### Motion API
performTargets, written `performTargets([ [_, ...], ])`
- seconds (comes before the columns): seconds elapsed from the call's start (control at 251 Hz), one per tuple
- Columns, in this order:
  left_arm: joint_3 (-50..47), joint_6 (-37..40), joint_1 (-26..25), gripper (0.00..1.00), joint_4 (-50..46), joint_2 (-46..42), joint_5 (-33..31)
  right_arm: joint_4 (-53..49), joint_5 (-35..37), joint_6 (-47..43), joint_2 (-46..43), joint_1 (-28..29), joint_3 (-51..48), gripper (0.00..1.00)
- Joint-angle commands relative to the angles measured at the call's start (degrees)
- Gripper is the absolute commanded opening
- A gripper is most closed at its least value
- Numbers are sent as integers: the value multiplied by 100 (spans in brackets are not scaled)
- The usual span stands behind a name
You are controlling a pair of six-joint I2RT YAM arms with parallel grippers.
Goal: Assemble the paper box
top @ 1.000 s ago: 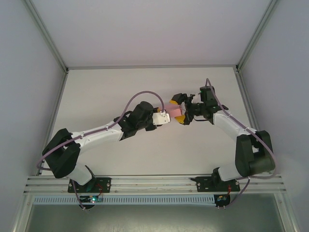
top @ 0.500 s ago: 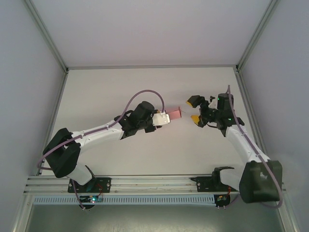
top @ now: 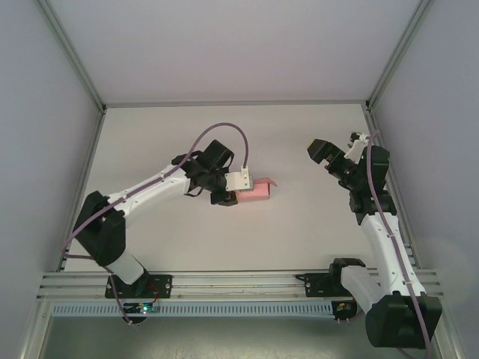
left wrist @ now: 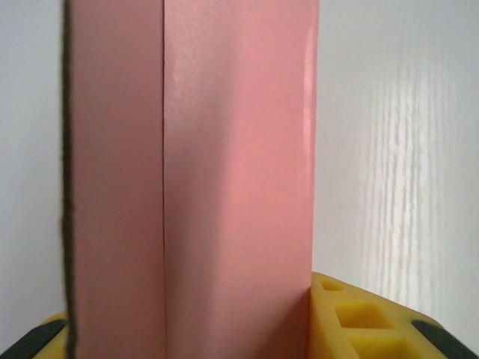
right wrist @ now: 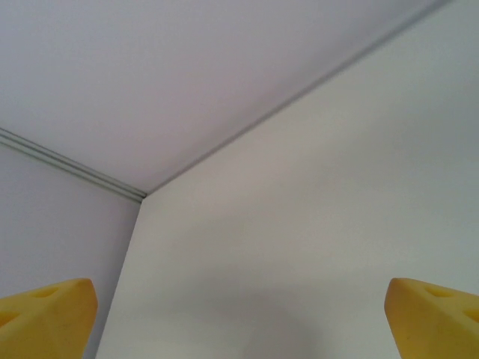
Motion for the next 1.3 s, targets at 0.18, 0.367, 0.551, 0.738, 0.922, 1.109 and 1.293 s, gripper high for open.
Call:
performTargets([
  [0.18,1170,-173,165,25,-1654,1287,-8,-424,432,-1607,93,811,126,92],
  [0.367,1251,-243,165,32,-1560,1482,-100,-1148,294,-2191,510,1299,358,83],
  [0.551,1223,-269,178,38,-1470,1547,-51,-1658,742,-2628,1004,2065,606,74],
  [0.738,1291,-277,189,39,-1549,1682,79,-2098,1692,-3103,1625,2775,981,68],
  [0.922,1264,-292,194,40,-1481,1682,123,-2183,1689,-3184,2217,2853,1299,54],
  [1.109,1294,-391,202,40,-1441,1753,152,-2329,1564,-3215,2396,2936,1382,50],
  [1.293,1287,-397,203,40,-1378,1747,197,-2398,1568,-3145,2388,2955,1315,37],
])
